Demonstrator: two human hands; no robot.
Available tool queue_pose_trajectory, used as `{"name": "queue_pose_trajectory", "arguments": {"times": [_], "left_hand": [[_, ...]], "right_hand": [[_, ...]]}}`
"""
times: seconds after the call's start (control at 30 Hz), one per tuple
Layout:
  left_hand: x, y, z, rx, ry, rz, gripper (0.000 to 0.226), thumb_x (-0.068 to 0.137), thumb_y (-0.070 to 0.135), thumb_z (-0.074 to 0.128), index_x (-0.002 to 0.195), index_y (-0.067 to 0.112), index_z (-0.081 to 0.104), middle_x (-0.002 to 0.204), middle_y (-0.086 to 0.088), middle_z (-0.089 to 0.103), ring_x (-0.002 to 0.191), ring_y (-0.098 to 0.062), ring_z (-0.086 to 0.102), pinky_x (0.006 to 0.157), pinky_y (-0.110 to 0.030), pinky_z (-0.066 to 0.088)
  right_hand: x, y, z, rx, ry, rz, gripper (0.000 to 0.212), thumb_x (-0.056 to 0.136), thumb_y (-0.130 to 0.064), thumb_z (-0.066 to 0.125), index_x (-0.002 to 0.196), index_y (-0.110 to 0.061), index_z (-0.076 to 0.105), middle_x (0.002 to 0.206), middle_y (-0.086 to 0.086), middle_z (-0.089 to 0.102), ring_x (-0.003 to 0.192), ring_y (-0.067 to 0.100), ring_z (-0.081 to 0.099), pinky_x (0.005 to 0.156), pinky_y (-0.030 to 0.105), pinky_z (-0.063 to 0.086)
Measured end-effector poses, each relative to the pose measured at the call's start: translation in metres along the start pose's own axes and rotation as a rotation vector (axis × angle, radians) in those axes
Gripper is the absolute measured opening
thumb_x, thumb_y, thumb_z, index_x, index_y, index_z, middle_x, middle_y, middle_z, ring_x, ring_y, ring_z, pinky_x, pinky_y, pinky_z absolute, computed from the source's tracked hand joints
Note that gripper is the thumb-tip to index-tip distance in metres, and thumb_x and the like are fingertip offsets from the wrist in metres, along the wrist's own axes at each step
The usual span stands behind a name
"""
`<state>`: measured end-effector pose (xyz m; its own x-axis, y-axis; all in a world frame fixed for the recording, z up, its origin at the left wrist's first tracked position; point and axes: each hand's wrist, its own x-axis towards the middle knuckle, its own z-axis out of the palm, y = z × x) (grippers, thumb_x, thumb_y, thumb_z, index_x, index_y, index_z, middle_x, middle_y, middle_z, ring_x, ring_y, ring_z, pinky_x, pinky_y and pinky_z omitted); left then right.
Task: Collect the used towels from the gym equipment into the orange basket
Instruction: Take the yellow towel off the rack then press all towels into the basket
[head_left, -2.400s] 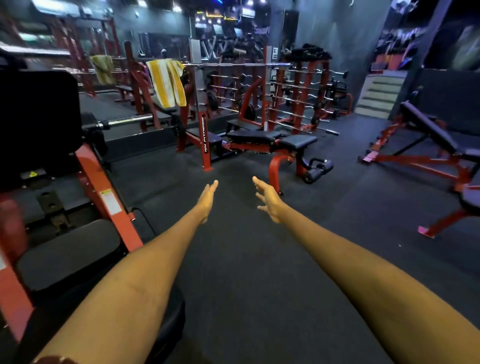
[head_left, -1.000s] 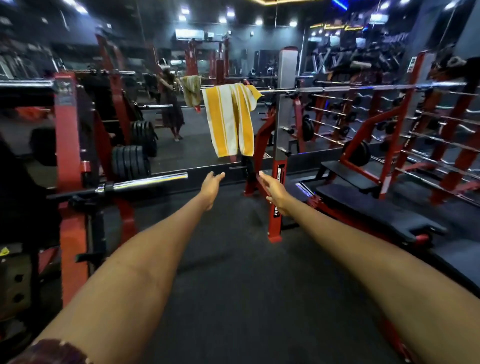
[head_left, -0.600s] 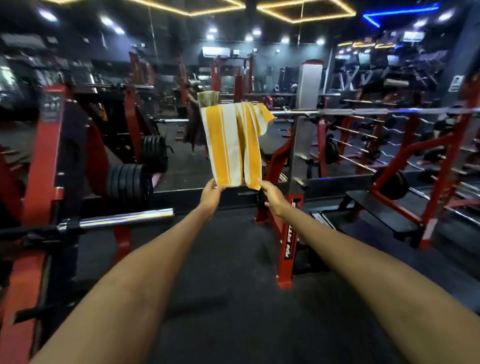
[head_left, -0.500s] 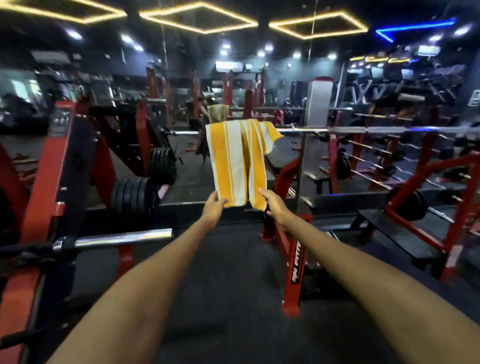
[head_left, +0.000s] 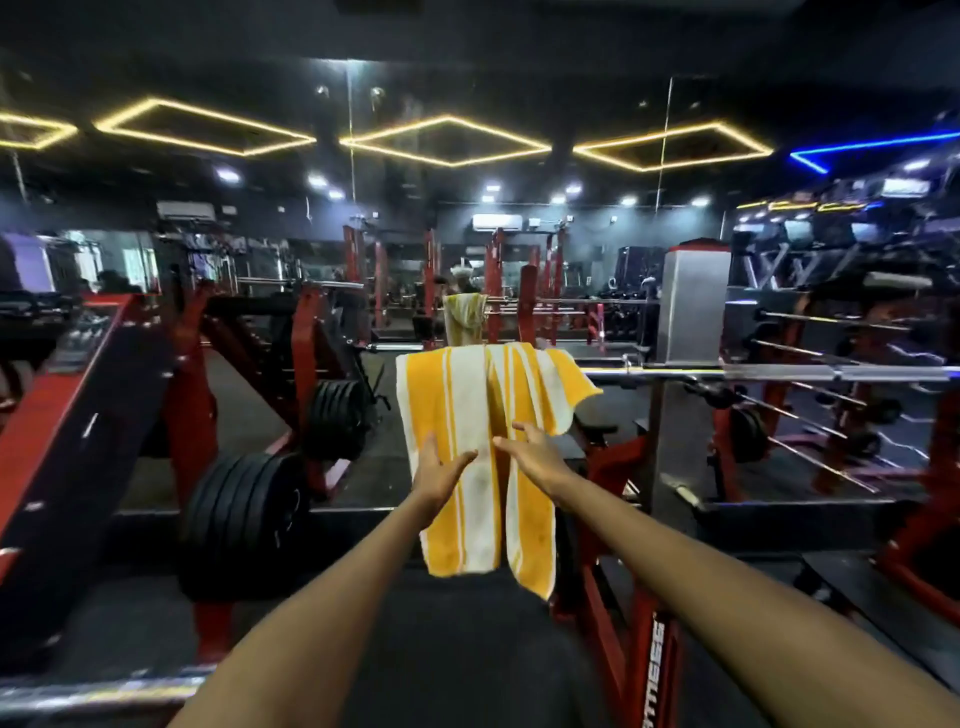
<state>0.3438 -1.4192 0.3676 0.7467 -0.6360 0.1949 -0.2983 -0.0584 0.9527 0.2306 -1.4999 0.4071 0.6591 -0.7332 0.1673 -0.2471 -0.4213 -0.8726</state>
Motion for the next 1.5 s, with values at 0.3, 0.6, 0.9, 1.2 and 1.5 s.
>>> {"name": "queue_pose_trajectory", "arguments": {"times": [0.3, 0.6, 0.9, 1.2, 1.5], "left_hand": [[0.144, 0.051, 0.038, 0.283, 0.249, -0.123, 0.095, 0.082, 0.049, 0.064, 0.152, 0.027, 0.005, 0.159, -0.01, -0.012, 0.146, -0.037, 0.002, 0.113, -0.058, 0.017], [0.155, 0.026, 0.05, 0.214, 0.406, 0.048, 0.07, 0.092, 0.012, 0.048, 0.151, 0.025, 0.012, 0.156, -0.018, -0.017, 0.144, -0.035, 0.018, 0.103, -0.037, 0.038], [0.129, 0.02, 0.064, -0.166, 0.493, -0.005, 0.05, 0.099, 0.028, 0.038, 0.147, 0.022, 0.028, 0.136, -0.016, 0.051, 0.124, -0.036, 0.048, 0.102, -0.042, 0.038], [0.11, 0.014, 0.079, -0.201, 0.256, -0.073, 0.095, 0.074, 0.032, 0.078, 0.144, 0.008, 0.019, 0.134, -0.003, 0.046, 0.124, -0.02, 0.046, 0.1, -0.032, 0.04], [0.078, -0.014, 0.055, 0.027, 0.017, -0.144, 0.087, 0.068, 0.048, 0.07, 0.142, 0.015, 0.038, 0.143, -0.005, 0.047, 0.126, -0.023, 0.048, 0.106, -0.037, 0.04]], "right_hand": [[0.149, -0.017, 0.01, -0.105, 0.346, 0.073, 0.082, 0.083, -0.038, 0.066, 0.145, -0.009, 0.021, 0.152, 0.013, 0.021, 0.137, 0.032, 0.032, 0.107, 0.038, 0.035], [0.167, 0.006, 0.015, 0.141, 0.507, -0.032, 0.046, 0.081, -0.021, 0.07, 0.117, -0.01, 0.044, 0.108, 0.01, 0.06, 0.097, 0.027, 0.061, 0.082, 0.035, 0.049], [0.15, 0.014, 0.004, 0.157, 0.233, -0.107, 0.037, 0.087, -0.018, 0.06, 0.123, -0.007, 0.059, 0.117, 0.007, 0.064, 0.109, 0.026, 0.06, 0.092, 0.031, 0.045], [0.136, 0.045, -0.006, 0.239, -0.142, -0.07, 0.024, 0.085, -0.003, 0.055, 0.106, 0.0, 0.067, 0.095, 0.011, 0.065, 0.09, 0.022, 0.06, 0.084, 0.036, 0.051], [0.125, 0.061, -0.018, -0.264, 0.41, -0.567, 0.033, 0.07, -0.018, 0.061, 0.102, -0.007, 0.063, 0.096, 0.011, 0.062, 0.087, 0.023, 0.056, 0.074, 0.033, 0.048]]}}
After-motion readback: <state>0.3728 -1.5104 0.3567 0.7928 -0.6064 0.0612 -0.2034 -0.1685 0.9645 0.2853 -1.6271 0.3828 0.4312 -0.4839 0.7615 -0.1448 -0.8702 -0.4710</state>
